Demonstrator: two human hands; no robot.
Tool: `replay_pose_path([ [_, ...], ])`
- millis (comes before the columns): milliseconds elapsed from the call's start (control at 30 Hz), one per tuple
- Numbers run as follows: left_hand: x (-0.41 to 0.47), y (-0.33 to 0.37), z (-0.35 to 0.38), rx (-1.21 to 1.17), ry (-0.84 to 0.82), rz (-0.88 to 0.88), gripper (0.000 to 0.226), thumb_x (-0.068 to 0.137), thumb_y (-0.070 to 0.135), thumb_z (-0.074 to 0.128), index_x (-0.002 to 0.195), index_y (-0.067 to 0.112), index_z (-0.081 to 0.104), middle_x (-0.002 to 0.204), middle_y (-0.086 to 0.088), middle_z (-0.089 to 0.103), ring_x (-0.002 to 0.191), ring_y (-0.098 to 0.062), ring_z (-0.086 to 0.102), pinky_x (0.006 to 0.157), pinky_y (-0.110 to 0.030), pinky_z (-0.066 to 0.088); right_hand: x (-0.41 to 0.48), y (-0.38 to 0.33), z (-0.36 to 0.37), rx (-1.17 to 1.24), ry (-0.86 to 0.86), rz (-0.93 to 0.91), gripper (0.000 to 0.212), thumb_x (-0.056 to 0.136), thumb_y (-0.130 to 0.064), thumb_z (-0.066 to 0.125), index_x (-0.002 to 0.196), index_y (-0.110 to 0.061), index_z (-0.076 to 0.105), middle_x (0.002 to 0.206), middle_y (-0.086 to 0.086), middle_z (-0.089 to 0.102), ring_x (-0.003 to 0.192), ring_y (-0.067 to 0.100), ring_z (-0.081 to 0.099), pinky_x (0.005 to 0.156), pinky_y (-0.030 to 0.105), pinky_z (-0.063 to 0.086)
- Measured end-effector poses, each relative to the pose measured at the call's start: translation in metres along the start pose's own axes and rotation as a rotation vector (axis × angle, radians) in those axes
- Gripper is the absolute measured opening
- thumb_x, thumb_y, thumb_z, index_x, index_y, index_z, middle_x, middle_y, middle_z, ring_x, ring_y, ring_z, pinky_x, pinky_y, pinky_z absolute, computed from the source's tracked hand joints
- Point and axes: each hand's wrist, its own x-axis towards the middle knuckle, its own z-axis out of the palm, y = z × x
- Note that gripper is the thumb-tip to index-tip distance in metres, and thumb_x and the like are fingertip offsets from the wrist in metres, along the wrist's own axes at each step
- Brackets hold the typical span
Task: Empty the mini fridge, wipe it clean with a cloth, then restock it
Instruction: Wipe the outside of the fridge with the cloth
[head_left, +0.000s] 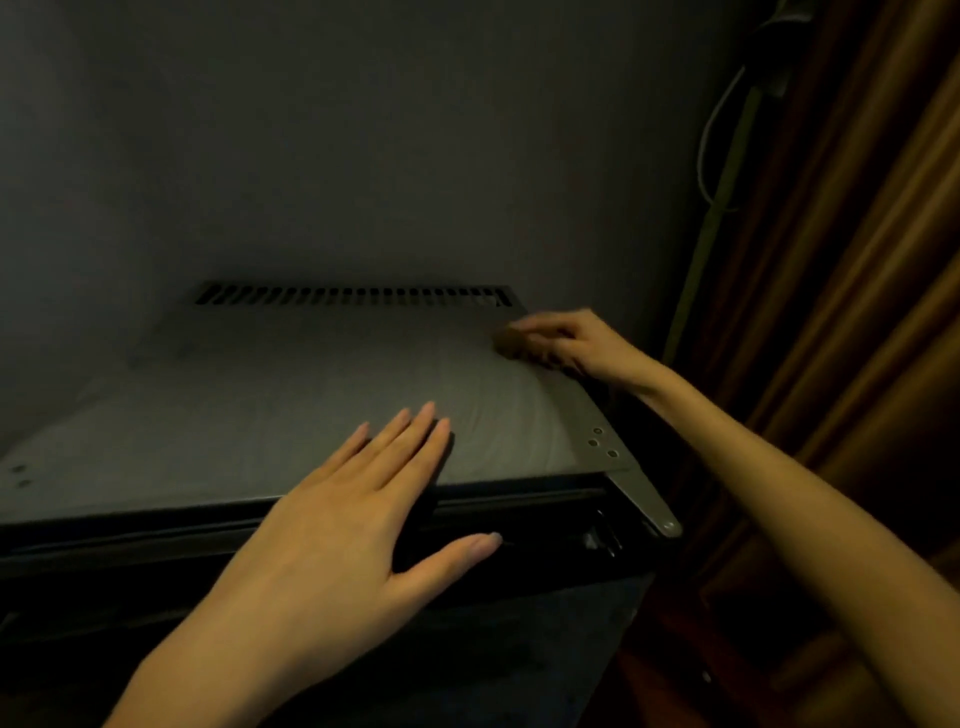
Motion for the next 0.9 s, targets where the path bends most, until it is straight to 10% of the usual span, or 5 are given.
replay_pose_path([
  [100,0.002,0.001,0.0,0.013,0.002,-0.055,0.086,0.06,0.089,-0.012,0.138,0.054,-0.026,0.138,0.038,-0.036,0.119,0.021,-0.041,0.099,-0.005,-0.028,0.083,0.034,0.0,-0.041,0.002,0.067,0.031,0.1,-0.008,0.048,0.127,-0.014,0.06,0.121,0.019,0.064,0.105,0.044,0.059,0.09,0.038,0.051],
  [200,0.002,0.002,0.0,-0.001,0.018,-0.082,0.083,0.064,0.089,-0.008,0.139,0.056,-0.021,0.141,0.039,-0.032,0.122,0.022,-0.037,0.103,-0.005,-0.024,0.14,0.051,0.001,-0.076,0.02,0.119,0.033,0.101,-0.007,0.044,0.132,-0.005,0.056,0.133,0.014,0.058,0.122,0.033,0.054,0.093,0.018,0.039],
  [300,0.004,0.003,-0.001,-0.032,0.008,-0.093,0.081,0.065,0.089,-0.003,0.139,0.059,-0.015,0.141,0.043,-0.027,0.12,0.026,-0.035,0.099,-0.001,-0.023,0.162,0.06,0.003,-0.109,0.012,0.156,0.033,0.101,-0.008,0.043,0.129,-0.011,0.06,0.134,0.01,0.057,0.123,0.029,0.053,0.106,0.029,0.038],
  [900,0.013,-0.011,-0.003,-0.083,0.038,-0.202,0.083,0.055,0.091,-0.003,0.133,0.065,-0.007,0.135,0.05,-0.019,0.116,0.028,-0.032,0.085,0.011,-0.011,-0.084,-0.049,0.006,0.197,-0.37,-0.317,0.032,0.086,0.009,0.061,0.118,0.006,0.062,0.131,0.007,0.061,0.119,0.012,0.06,0.097,0.018,0.045],
])
